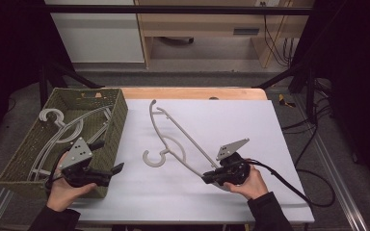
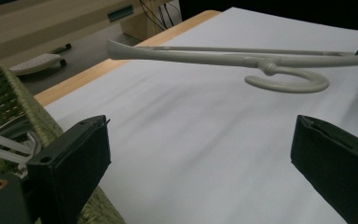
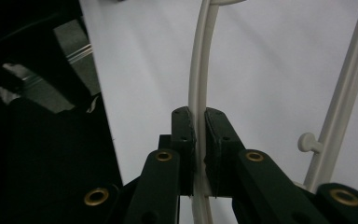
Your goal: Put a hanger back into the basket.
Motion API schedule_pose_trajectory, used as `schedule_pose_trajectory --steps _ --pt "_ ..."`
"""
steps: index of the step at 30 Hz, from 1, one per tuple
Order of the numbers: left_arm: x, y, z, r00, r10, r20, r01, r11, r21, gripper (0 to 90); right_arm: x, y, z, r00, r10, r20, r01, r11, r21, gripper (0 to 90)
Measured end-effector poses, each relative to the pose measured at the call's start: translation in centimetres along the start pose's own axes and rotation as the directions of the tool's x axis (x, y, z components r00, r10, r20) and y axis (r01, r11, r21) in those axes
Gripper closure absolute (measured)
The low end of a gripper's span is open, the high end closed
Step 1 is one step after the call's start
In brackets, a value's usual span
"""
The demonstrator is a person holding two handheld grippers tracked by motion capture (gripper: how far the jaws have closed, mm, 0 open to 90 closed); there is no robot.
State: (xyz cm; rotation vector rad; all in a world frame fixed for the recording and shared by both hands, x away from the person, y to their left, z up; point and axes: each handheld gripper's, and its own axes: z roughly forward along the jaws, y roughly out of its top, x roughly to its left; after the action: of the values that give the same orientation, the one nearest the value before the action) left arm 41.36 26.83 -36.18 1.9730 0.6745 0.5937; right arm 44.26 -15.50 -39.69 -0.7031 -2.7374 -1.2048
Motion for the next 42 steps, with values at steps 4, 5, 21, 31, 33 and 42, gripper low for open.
schedule_pose_trajectory --steps 4,5,21,31,33,42 --pt "-0.6 0.4 0.7 0.9981 0.055 0.03 -0.056 0.9977 0.038 4.3 0.2 0.0 -0.4 0.9989 -0.022 -0.043 0.022 1.0 -0.001 83.2" --pt "-0.7 0.5 0.8 0.9967 0.071 0.039 -0.073 0.9963 0.045 4.2 0.2 0.0 -0.5 0.9983 -0.033 -0.048 0.033 0.999 0.001 83.2" --pt "-2.4 2.4 3.5 0.9471 0.298 0.119 -0.316 0.9318 0.179 7.4 1.9 -0.3 -0.9 0.9741 -0.097 -0.204 0.108 0.993 0.039 83.2" --pt "-4.1 2.4 5.2 0.8853 0.439 0.152 -0.464 0.8592 0.216 18.9 2.4 -0.3 -0.7 0.9623 -0.111 -0.248 0.129 0.99 0.055 83.2" --pt "-4.4 2.3 5.4 0.8764 0.455 0.158 -0.48 0.8532 0.205 23.6 2.5 -0.3 -0.7 0.9618 -0.102 -0.254 0.122 0.99 0.064 83.2" --pt "-4.6 2.0 5.8 0.8321 0.526 0.177 -0.554 0.8026 0.221 43.1 2.6 -0.3 -0.5 0.9561 -0.117 -0.269 0.14 0.988 0.066 83.1"
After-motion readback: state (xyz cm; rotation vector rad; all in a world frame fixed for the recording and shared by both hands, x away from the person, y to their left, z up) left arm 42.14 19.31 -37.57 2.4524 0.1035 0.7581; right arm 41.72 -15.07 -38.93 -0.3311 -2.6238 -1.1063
